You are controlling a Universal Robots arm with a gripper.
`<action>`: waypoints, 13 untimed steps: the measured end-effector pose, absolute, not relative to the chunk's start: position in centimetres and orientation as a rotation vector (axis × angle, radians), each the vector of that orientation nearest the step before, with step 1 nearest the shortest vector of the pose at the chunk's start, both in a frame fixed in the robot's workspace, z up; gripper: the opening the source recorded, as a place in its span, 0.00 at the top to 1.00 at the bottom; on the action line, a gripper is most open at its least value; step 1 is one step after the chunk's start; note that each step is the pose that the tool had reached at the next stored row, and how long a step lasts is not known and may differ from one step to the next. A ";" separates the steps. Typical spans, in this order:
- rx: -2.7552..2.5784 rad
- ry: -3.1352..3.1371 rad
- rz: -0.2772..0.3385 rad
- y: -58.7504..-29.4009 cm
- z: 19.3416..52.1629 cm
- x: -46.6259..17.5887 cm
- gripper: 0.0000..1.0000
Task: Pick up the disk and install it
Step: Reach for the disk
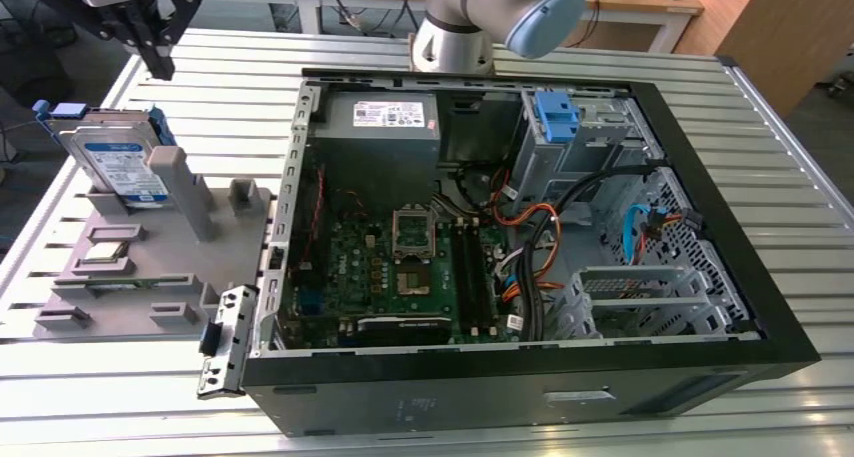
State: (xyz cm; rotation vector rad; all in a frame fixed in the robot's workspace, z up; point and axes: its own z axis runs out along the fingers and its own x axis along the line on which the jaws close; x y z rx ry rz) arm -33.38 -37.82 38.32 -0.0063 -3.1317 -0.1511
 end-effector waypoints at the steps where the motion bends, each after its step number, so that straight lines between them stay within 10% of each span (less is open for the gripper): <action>1: -0.004 -3.132 -0.151 -37.8 38.3 -33.5 0.89; 13: 0.019 -3.131 -0.151 -37.7 38.2 -35.4 0.89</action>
